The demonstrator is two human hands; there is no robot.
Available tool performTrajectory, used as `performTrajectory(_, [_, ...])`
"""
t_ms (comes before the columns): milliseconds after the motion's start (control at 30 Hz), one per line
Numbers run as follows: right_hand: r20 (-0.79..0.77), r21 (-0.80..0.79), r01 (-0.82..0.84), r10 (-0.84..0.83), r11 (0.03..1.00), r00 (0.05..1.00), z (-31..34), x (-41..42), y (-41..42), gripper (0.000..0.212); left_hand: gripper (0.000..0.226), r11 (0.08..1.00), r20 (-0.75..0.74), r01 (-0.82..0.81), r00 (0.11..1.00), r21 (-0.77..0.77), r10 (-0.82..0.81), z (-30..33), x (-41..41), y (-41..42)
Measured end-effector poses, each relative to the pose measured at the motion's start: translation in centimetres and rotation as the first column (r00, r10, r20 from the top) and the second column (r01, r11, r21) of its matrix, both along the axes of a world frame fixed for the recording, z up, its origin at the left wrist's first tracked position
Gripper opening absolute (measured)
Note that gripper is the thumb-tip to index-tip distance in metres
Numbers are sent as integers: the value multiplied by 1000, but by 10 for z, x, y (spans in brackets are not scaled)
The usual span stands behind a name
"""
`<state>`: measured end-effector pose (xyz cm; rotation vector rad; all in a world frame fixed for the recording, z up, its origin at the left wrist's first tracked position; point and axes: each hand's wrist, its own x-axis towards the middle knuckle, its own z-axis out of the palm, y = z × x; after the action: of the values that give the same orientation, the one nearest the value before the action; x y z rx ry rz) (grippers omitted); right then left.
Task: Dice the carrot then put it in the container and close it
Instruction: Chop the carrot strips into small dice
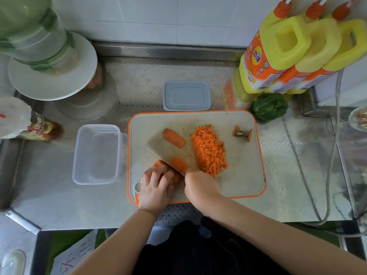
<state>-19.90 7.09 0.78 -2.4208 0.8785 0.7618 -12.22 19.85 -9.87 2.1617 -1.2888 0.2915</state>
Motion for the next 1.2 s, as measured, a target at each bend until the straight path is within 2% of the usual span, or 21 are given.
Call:
performTrajectory(133, [13,70,104,-105,992,994,-2,1,-10,16,16,1000,3,-11,1000,-16,11,3,-1,0])
performTrajectory(233, [41,81,158,-162,984,986,2,0,-16,25,13,1000,3,-20,1000,-3,20,3,-1,1])
performTrajectory(533, [86,-118,-66,77,991,993,32,-24,8,17,25,999,-72,-17,997,-27,15,4,-3,-1])
performTrajectory(733, [40,-91,-90,94,992,995,41,-22,8,15,23,1000,-63,-12,998,-25,11,2,-2,0])
performTrajectory(967, [-48,-46,-52,50,998,998,40,-2,6,25,23,998,-34,-8,999,-59,6,7,-2,-2])
performTrajectory(1067, [-92,-14,-20,19,1000,996,34,9,6,29,15,999,-18,-4,1000,-44,3,2,-1,-2])
performTrajectory(1200, [-121,20,0,2,1000,993,24,17,3,29,20,1000,-8,-13,1000,-14,13,-3,0,0])
